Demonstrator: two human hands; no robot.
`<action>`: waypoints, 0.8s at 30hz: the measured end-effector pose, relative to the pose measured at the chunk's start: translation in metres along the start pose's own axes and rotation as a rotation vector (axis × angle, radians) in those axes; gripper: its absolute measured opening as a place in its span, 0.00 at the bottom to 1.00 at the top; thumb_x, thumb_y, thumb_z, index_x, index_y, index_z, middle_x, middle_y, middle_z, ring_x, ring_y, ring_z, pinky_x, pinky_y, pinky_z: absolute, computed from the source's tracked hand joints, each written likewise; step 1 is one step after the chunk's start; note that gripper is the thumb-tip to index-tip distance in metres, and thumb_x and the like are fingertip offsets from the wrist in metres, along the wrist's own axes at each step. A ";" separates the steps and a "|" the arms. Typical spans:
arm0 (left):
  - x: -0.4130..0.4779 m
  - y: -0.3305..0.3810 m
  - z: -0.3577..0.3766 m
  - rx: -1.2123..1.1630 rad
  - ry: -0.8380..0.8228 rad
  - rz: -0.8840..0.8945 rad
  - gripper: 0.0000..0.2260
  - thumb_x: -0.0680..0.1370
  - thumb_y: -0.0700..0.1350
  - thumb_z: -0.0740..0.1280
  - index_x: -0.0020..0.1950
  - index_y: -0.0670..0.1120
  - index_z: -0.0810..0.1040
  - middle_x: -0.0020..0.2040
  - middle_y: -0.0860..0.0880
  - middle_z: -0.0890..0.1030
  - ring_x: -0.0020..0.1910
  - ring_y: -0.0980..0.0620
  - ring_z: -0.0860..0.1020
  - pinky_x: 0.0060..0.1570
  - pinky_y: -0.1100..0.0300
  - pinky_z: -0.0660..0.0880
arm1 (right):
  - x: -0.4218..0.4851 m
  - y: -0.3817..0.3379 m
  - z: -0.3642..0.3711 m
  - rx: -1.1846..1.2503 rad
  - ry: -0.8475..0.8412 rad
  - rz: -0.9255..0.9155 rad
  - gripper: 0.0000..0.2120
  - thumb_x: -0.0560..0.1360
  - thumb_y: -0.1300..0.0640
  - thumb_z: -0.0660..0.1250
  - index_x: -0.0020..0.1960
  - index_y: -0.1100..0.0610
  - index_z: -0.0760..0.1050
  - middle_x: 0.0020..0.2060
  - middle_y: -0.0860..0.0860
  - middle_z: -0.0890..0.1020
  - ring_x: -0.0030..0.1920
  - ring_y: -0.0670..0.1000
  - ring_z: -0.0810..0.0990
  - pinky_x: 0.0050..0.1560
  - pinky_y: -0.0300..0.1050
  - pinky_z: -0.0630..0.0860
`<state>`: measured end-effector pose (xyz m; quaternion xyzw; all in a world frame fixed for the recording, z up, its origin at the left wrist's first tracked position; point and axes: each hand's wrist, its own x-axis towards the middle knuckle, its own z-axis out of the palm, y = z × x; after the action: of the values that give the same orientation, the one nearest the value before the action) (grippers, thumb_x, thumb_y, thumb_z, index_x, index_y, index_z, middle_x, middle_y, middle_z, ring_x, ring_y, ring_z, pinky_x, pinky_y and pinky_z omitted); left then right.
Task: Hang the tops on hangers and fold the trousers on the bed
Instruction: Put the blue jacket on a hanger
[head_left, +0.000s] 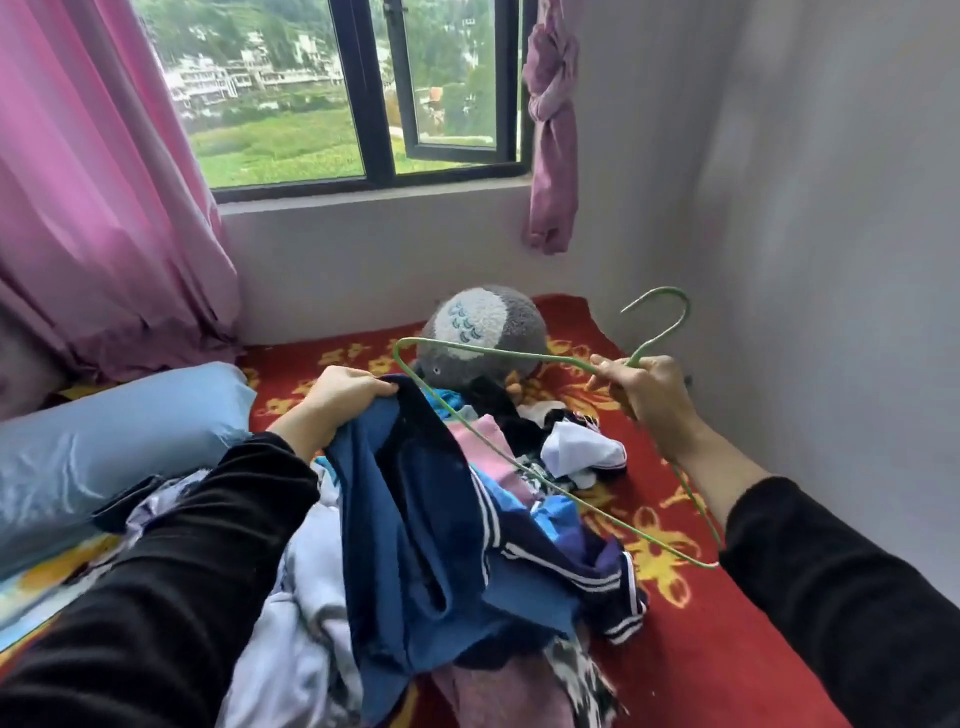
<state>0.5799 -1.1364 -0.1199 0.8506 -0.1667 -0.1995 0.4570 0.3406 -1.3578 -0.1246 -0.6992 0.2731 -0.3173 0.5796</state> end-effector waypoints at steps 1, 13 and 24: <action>0.002 -0.002 0.003 0.065 0.061 0.027 0.04 0.71 0.43 0.73 0.39 0.43 0.83 0.35 0.45 0.80 0.36 0.49 0.75 0.37 0.60 0.73 | -0.001 0.009 -0.005 0.084 -0.028 0.064 0.16 0.77 0.59 0.66 0.34 0.67 0.77 0.16 0.44 0.63 0.17 0.42 0.59 0.19 0.33 0.57; -0.003 0.011 0.044 0.347 0.143 0.141 0.13 0.74 0.52 0.68 0.32 0.47 0.77 0.32 0.49 0.78 0.39 0.45 0.76 0.34 0.58 0.67 | -0.027 0.060 0.034 -0.302 -0.152 0.136 0.20 0.78 0.54 0.65 0.32 0.63 0.79 0.17 0.44 0.68 0.21 0.41 0.66 0.29 0.38 0.63; -0.062 0.019 0.019 0.365 -0.515 0.201 0.04 0.70 0.46 0.74 0.40 0.51 0.80 0.35 0.51 0.81 0.31 0.53 0.77 0.32 0.62 0.73 | -0.041 0.049 0.103 -0.236 -0.204 0.048 0.24 0.79 0.55 0.63 0.26 0.53 0.62 0.28 0.43 0.68 0.27 0.43 0.66 0.33 0.41 0.62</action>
<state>0.5152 -1.1315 -0.1016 0.8193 -0.3931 -0.3288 0.2571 0.3913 -1.2699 -0.1907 -0.7842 0.2649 -0.1965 0.5256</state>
